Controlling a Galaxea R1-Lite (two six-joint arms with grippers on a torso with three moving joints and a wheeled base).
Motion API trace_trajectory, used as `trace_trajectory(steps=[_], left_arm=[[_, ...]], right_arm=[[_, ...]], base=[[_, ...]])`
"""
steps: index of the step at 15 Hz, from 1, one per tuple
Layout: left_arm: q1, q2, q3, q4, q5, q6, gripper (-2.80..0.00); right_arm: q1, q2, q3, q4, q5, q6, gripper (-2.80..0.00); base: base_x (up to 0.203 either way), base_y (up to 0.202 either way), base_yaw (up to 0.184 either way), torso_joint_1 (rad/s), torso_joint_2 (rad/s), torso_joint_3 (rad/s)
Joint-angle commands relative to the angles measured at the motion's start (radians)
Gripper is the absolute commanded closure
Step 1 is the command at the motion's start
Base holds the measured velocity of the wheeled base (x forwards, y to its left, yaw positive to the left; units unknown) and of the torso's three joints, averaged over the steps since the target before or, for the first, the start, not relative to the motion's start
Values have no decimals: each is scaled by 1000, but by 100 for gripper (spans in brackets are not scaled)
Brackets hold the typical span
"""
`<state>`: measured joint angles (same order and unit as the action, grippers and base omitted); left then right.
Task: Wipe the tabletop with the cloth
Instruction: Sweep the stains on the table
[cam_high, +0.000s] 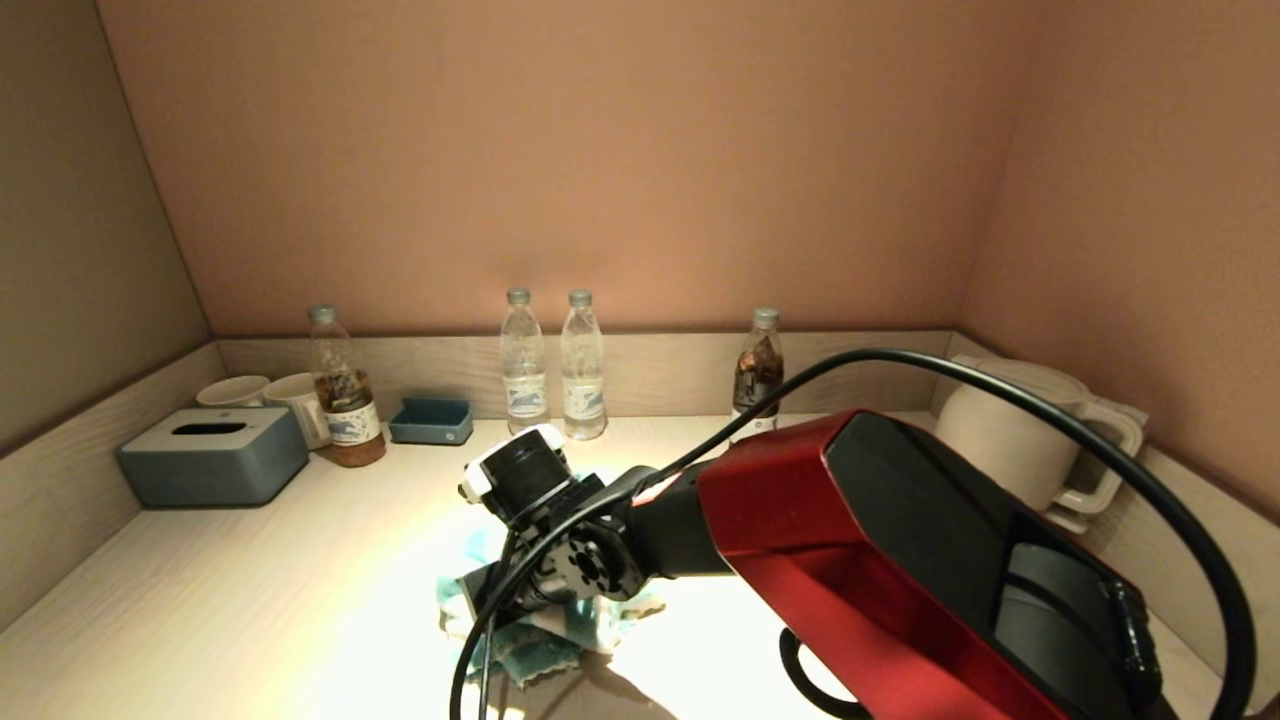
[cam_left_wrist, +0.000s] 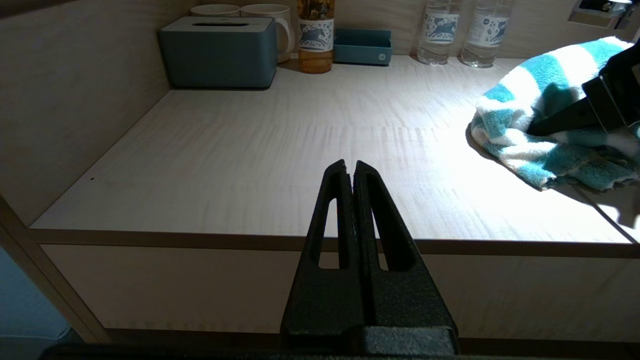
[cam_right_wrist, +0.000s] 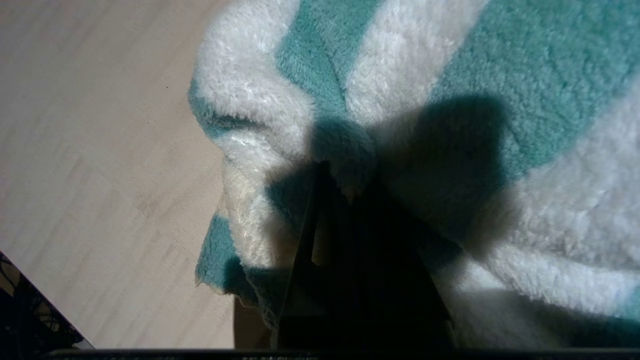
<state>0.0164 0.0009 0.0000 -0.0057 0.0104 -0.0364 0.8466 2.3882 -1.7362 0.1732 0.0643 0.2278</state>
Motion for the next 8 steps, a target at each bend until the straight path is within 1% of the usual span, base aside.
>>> trace_trajectory(steps=[1,5,6,8], left_arm=[[0,1,0,0,0,0,0],[0,1,0,0,0,0,0],[0,1,0,0,0,0,0],[0,1,0,0,0,0,0]], right_arm=[[15,-2,29,2,6,-13,0],[23,-5,40,2,9,-22,0],[24,-19,67,1,9,-29,0],[23,-76,219,-4,9,-40,0]], base=[[0,0,0,0,0,0],[0,0,0,0,0,0],[0,0,0,0,0,0],[0,0,0,0,0,0]])
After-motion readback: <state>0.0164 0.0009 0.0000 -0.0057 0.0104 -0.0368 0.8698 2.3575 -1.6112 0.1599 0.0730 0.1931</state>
